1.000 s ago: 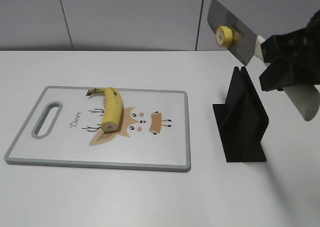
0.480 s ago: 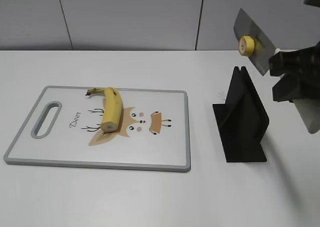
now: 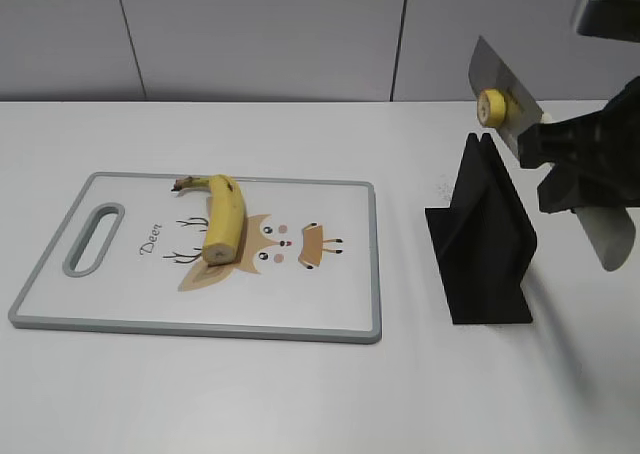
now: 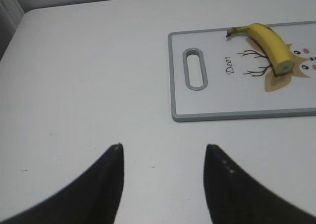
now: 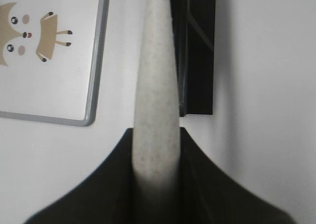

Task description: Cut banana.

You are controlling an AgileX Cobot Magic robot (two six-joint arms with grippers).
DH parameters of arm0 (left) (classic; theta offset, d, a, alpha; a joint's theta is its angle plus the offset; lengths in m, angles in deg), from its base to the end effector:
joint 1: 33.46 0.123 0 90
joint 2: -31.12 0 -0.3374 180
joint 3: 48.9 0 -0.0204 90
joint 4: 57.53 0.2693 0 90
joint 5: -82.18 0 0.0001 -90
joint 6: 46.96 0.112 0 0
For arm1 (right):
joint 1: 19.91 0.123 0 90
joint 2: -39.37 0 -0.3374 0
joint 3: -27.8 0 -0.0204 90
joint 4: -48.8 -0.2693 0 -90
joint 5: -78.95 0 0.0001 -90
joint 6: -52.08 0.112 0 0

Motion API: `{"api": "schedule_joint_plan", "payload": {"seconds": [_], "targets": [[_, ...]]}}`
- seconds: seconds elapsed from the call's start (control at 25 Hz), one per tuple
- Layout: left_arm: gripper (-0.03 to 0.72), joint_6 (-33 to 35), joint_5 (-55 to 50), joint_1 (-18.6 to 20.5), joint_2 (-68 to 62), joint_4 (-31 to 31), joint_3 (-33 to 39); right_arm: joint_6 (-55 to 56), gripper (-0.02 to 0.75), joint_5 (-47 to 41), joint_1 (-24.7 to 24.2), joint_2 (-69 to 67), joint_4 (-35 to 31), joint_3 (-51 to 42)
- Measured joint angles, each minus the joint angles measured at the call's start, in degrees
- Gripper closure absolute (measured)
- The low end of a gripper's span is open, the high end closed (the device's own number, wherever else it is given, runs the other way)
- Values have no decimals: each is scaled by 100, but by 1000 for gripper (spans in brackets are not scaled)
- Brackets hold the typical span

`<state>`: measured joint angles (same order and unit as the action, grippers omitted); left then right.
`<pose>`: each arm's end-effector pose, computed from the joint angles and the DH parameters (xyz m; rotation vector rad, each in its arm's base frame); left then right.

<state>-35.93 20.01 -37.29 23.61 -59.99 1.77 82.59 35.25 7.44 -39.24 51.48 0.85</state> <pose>-0.0201 -0.0029 0.2698 0.2733 2.0819 0.0238 0.2286 0.1141 0.3049 0.0398 2.6359 0.3025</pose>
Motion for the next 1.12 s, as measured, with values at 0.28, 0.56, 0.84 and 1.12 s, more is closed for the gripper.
{"api": "schedule_joint_plan", "payload": {"seconds": [0.28,0.56,0.84,1.12], "targets": [[195,0,0,0,0,0,0,65,568,130,0,-144,100,-139],[196,0,0,0,0,0,0,259,568,785,0,-139,106,-978],[196,0,0,0,0,0,0,277,568,998,0,-139,67,-1227],[196,0,0,0,0,0,0,277,568,1166,0,-382,52,-1250]]}}
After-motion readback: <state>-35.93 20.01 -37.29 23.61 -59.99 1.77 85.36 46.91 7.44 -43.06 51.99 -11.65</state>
